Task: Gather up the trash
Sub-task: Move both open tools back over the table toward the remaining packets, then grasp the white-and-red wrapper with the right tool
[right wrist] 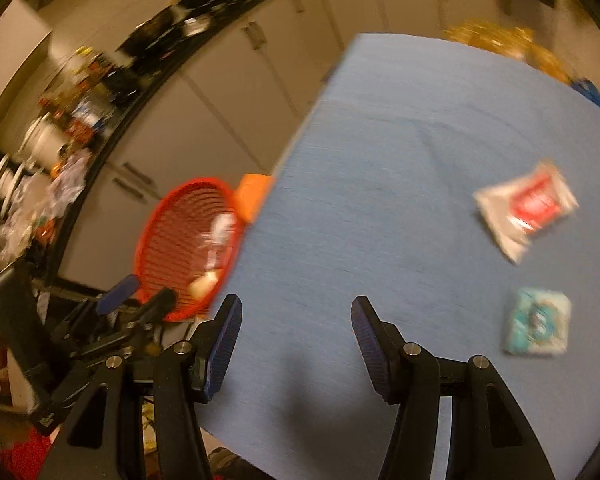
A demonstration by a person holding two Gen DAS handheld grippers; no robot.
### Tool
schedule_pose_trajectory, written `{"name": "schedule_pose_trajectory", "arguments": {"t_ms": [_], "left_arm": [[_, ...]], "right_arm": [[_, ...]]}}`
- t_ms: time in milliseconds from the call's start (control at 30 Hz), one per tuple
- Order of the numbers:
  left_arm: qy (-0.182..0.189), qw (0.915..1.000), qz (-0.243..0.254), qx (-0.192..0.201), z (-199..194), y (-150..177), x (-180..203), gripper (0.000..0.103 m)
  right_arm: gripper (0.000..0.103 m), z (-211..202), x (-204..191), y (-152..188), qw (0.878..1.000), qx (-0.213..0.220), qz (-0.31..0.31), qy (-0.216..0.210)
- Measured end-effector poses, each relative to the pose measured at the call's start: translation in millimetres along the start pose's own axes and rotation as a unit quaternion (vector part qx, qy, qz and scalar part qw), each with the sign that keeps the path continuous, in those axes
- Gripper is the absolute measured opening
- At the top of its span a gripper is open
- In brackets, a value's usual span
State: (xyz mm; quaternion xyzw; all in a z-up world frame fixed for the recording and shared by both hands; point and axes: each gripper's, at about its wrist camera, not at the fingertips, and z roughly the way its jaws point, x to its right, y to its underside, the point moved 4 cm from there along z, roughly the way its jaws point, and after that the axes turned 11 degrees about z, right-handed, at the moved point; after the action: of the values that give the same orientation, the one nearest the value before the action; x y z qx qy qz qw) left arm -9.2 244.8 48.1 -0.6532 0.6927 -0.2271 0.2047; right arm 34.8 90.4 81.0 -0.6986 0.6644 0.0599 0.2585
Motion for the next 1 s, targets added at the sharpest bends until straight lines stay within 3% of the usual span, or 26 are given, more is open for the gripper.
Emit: {"name": "schedule_pose_trajectory", "arguments": {"t_ms": [167,300,433,567,867,900,933,1000], "left_arm": [[0.015,0.9990,0.041,0.000,1.7,-6.0,41.2,0.074],[0.015,0.9975,0.070,0.003,-0.5,-7.7,61.7,0.074],[0.011,0.9962,0.087,0.003,-4.5,-6.6,68.0,0.074],[0.000,0.9957,0.093,-0.002,-7.2,-1.5,65.2,0.074],[-0.026,0.9963,0.081,-0.013,-11.8,8.6,37.7,0.074],[-0.027,0.9964,0.079,-0.014,-11.6,10.0,35.5,0.074],[-0.029,0.9965,0.077,-0.015,-11.5,10.5,33.5,0.074],[-0.028,0.9969,0.071,-0.017,-9.7,10.4,31.6,0.074]], "right_arm": [[0.061,-20.4,68.1,-6.1,0.997,0.018,0.064,0.028],[0.062,-37.6,124.6,-29.7,0.989,0.046,0.131,0.052],[0.075,-38.0,162.3,-58.8,0.977,0.058,0.194,0.059],[0.075,-17.4,185.9,-85.5,0.969,0.047,0.235,0.062],[0.075,33.0,192.2,-121.1,0.960,0.035,0.267,0.079],[0.068,36.2,191.4,-124.1,0.960,0.034,0.266,0.084],[0.051,39.7,190.0,-125.3,0.960,0.030,0.264,0.085],[0.048,43.2,190.4,-123.2,0.961,0.020,0.261,0.092]]}}
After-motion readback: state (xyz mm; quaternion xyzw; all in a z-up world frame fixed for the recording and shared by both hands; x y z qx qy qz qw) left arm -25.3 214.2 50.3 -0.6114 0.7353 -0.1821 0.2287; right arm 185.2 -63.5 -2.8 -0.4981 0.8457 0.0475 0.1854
